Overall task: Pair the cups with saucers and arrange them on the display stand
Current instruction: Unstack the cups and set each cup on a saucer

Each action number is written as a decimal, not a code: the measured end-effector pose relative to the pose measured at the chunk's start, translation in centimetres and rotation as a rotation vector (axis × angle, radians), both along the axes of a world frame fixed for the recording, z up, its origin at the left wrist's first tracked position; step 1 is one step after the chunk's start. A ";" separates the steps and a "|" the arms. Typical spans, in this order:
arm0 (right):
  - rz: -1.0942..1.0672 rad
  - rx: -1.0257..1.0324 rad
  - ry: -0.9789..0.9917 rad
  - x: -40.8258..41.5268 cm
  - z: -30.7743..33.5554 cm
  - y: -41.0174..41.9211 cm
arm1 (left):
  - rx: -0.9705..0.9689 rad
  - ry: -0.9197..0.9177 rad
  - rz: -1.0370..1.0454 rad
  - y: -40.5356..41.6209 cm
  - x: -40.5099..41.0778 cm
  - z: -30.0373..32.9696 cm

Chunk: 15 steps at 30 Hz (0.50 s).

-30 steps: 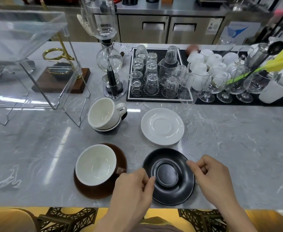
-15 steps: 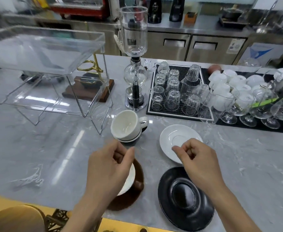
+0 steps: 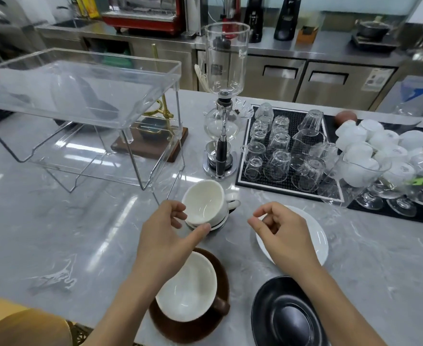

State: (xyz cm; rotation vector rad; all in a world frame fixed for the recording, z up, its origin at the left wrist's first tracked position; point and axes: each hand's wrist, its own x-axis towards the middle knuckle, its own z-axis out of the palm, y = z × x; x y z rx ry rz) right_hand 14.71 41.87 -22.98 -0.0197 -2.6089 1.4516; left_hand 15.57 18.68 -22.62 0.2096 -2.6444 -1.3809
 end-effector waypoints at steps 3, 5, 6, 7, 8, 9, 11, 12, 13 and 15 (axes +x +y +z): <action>0.019 0.023 -0.012 -1.6 -0.3 -0.4 | -0.036 -0.035 -0.062 -0.3 -1.7 -0.6; 0.042 0.038 -0.007 -2.7 -0.4 -0.6 | -0.064 -0.055 -0.118 -0.4 -2.7 -0.7; 0.057 0.042 -0.007 -3.5 -0.5 -0.7 | -0.078 -0.060 -0.150 -0.4 -3.3 -0.7; 0.074 0.042 -0.013 -3.7 -0.5 -0.9 | -0.092 -0.063 -0.184 -0.4 -3.4 -0.6; 0.095 0.038 -0.020 -4.1 -0.6 -1.0 | -0.103 -0.065 -0.204 -0.4 -3.8 -0.6; 0.114 0.034 -0.032 -4.6 -0.7 -1.1 | -0.107 -0.074 -0.209 -0.4 -4.3 -0.7; 0.142 0.047 -0.044 -5.3 -1.0 -1.2 | -0.099 -0.090 -0.204 -0.4 -4.9 -1.2; 0.152 0.056 -0.043 -5.5 -1.3 -1.2 | -0.098 -0.099 -0.208 -0.4 -5.1 -1.5; 0.161 0.056 -0.038 -5.7 -1.4 -1.2 | -0.097 -0.106 -0.217 -0.4 -5.3 -1.8; 0.178 0.042 -0.025 -5.9 -1.8 -1.2 | -0.093 -0.109 -0.235 -0.4 -5.4 -2.0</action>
